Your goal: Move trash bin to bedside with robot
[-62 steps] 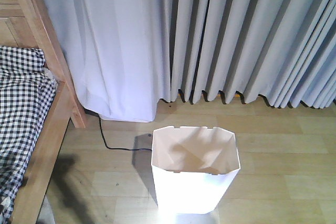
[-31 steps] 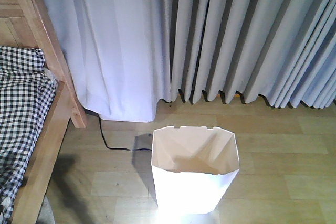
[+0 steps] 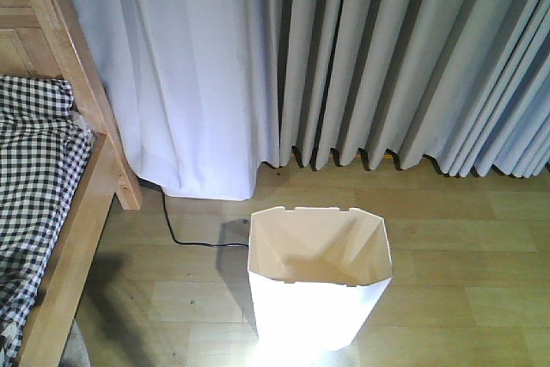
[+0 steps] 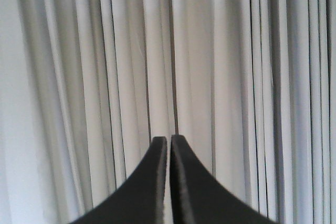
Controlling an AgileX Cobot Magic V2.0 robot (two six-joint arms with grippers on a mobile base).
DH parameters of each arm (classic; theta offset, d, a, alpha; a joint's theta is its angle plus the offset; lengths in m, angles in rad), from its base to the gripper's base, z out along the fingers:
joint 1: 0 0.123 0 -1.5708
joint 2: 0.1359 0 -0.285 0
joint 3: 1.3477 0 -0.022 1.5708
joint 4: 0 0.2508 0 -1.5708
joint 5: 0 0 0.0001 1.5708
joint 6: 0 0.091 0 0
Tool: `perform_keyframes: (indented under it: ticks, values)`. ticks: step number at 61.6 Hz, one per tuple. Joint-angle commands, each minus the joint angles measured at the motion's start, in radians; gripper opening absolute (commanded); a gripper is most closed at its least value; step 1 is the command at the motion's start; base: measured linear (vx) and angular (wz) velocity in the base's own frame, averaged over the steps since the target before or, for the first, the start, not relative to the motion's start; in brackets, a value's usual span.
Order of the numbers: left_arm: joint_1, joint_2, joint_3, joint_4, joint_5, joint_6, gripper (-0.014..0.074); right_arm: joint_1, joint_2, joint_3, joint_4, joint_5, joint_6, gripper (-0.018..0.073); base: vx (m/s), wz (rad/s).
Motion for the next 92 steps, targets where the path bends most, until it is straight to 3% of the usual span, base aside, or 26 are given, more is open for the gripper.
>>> perform_keyframes:
  ticks: [1,4,8,19,23,26,33,43,55,69,92]
  values:
    - [-0.006,-0.01,0.028,-0.009,-0.074,-0.008,-0.0006,-0.003,0.01,-0.027,-0.108,0.041,0.019,-0.0011,0.0,0.0]
    - [-0.006,-0.01,0.028,-0.009,-0.074,-0.008,-0.0006,-0.003,0.01,-0.027,-0.262,0.096,0.09,-0.0011,0.0,0.0]
    - [-0.006,-0.01,0.028,-0.009,-0.074,-0.008,-0.0006,-0.003,0.01,-0.027,-0.484,0.154,0.264,-0.0011,0.0,0.0]
    - [-0.006,-0.01,0.028,-0.009,-0.074,-0.008,-0.0006,-0.003,0.01,-0.027,-1.088,0.18,1.071,-0.0011,0.0,0.0]
    - [-0.006,-0.01,0.028,-0.009,-0.074,-0.008,-0.0006,-0.003,0.01,-0.027,-1.258,0.18,1.267,-0.0011,0.0,0.0]
    - [-0.006,-0.01,0.028,-0.009,-0.074,-0.008,-0.0006,-0.003,0.01,-0.027,-1.329,0.18,1.362,-0.0011,0.0,0.0]
    - [-0.006,-0.01,0.028,-0.009,-0.074,-0.008,-0.0006,-0.003,0.006,0.008,-1.438,0.115,1.425,-0.0011,0.0,0.0]
    - [-0.006,-0.01,0.028,-0.009,-0.074,-0.008,-0.0006,0.014,-0.046,0.121,-1.496,0.042,1.524,-0.0011,0.0,0.0]
    - [-0.006,-0.01,0.028,-0.009,-0.074,-0.008,-0.0006,0.127,-0.115,0.23,-1.515,0.031,1.53,-0.0011,0.0,0.0]
    - [-0.006,-0.01,0.028,-0.009,-0.074,-0.008,-0.0006,0.126,-0.115,0.228,-1.573,0.055,1.538,-0.0011,0.0,0.0]
    - [-0.006,-0.01,0.028,-0.009,-0.074,-0.008,-0.0006,0.126,-0.115,0.228,-1.572,-0.011,1.481,-0.0011,0.0,0.0]
